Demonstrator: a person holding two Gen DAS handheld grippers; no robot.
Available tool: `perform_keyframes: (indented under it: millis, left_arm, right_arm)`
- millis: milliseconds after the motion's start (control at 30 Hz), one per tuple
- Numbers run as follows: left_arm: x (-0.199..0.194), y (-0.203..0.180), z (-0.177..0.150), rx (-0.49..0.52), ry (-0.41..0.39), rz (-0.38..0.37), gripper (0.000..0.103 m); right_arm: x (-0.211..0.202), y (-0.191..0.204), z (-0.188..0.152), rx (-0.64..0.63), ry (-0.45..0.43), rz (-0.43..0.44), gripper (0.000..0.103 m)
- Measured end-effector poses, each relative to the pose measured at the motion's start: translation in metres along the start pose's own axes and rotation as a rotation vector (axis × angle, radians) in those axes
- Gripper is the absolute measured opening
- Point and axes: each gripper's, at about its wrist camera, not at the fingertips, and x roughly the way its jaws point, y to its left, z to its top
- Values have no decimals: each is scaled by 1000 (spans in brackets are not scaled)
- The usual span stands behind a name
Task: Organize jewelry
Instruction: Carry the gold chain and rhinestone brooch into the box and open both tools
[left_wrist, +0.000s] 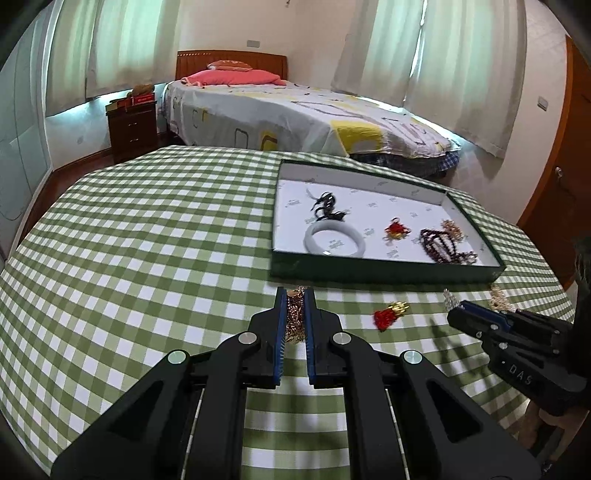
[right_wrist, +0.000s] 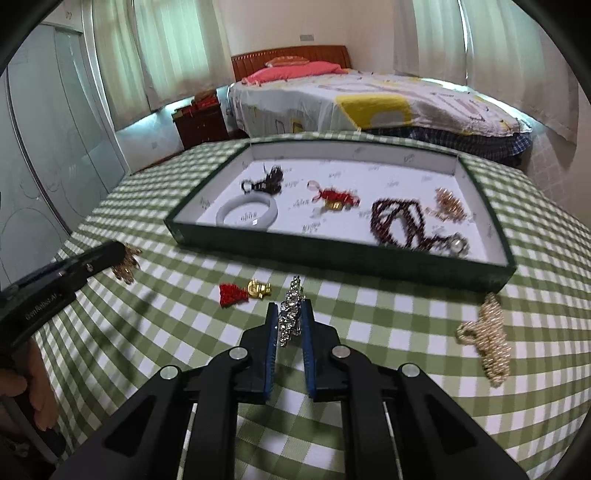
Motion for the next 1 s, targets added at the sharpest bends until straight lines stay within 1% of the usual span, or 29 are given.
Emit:
perform_keyframes:
  millis: [233, 400, 600, 767, 867, 1000]
  left_arm:
    - [-8, -14, 21, -11, -32, -69, 9]
    - [-10, -26, 47, 0, -79, -108, 9]
    - [-6, -51, 83, 38, -145, -147, 9]
    - [9, -72, 110, 74, -184, -169, 9]
    - [25, -80, 125, 78, -190, -180, 9]
    - [50, -90, 138, 92, -185, -175, 9]
  right_arm:
    - [-32, -8, 22, 11, -98, -10, 13]
    - [-47, -19, 45, 11, -166, -30, 13]
    - [-55, -34, 74, 7, -233, -53, 13]
    - [-52, -48, 101, -8, -280, -73, 13]
    - [-45, -56, 113, -4, -294, -73, 13]
    - [-30, -68, 126, -1, -300, -81, 13]
